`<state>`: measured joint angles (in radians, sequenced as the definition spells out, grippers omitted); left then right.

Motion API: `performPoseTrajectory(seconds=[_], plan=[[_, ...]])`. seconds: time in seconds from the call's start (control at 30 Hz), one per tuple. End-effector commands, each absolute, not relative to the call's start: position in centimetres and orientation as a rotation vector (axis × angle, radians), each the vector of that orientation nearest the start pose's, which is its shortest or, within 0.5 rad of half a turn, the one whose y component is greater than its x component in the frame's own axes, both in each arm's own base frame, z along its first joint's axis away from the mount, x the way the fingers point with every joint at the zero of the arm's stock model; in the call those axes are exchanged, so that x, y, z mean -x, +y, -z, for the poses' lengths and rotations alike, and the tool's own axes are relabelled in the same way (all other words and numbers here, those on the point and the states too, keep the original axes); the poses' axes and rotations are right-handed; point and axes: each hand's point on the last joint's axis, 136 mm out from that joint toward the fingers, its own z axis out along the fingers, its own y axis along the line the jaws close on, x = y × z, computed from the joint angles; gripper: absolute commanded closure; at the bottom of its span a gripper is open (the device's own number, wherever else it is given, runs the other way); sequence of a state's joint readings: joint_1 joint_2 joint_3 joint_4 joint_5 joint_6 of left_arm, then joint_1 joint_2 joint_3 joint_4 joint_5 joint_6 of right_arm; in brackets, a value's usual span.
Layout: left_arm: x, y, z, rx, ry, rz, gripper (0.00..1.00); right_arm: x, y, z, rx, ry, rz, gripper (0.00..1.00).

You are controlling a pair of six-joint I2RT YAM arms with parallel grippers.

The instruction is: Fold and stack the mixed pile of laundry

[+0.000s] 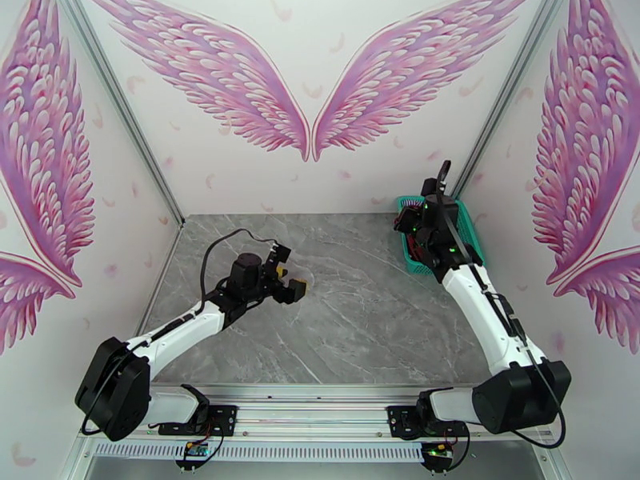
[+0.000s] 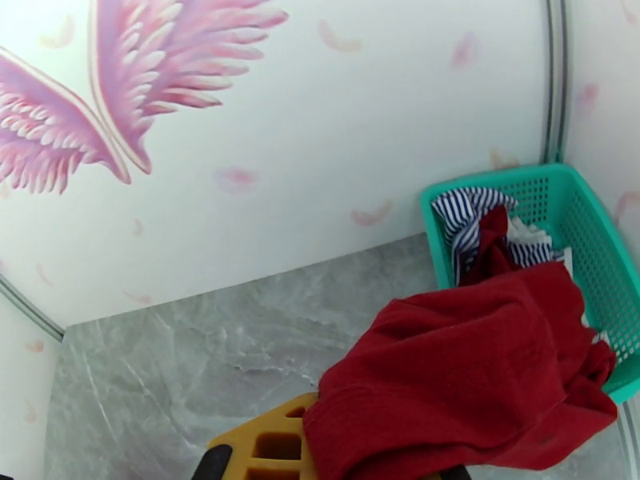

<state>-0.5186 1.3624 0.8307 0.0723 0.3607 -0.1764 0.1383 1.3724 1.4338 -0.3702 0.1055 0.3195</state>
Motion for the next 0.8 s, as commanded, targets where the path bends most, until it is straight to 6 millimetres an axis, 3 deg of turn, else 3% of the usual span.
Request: performPoseTrajectory(seconds=[0.0,0.2,0.37,0.47,0.57,0.77], plan=[[-33.9,-26.0,-20.6,-0.579,1.962,0.827,0.10,-42.2,7.0,-45.5,-0.089,1.728,-0.244,1.00],[-35.5,-25.3,-23.3,-0.515,1.893,0.833,0.10,-39.3,14.2,-55.7,0.227,1.542,-0.468,1.00],[-36.5,-23.6,-26.4,-0.448,1.823,0.800,0.10,-36.0,20.3,-60.4,0.466,1.427,-0.615,1.00],[-36.8,-21.9,-27.5,-0.400,1.806,0.761,0.10,-35.6,22.9,-60.7,0.521,1.421,-0.678,1.00],[-36.8,-20.1,-27.8,-0.367,1.814,0.707,0.10,-36.2,25.3,-59.7,0.540,1.439,-0.788,1.00],[-36.0,-17.0,-25.7,-0.304,1.886,0.625,0.10,-39.8,30.7,-55.8,0.541,1.520,-0.970,1.00]])
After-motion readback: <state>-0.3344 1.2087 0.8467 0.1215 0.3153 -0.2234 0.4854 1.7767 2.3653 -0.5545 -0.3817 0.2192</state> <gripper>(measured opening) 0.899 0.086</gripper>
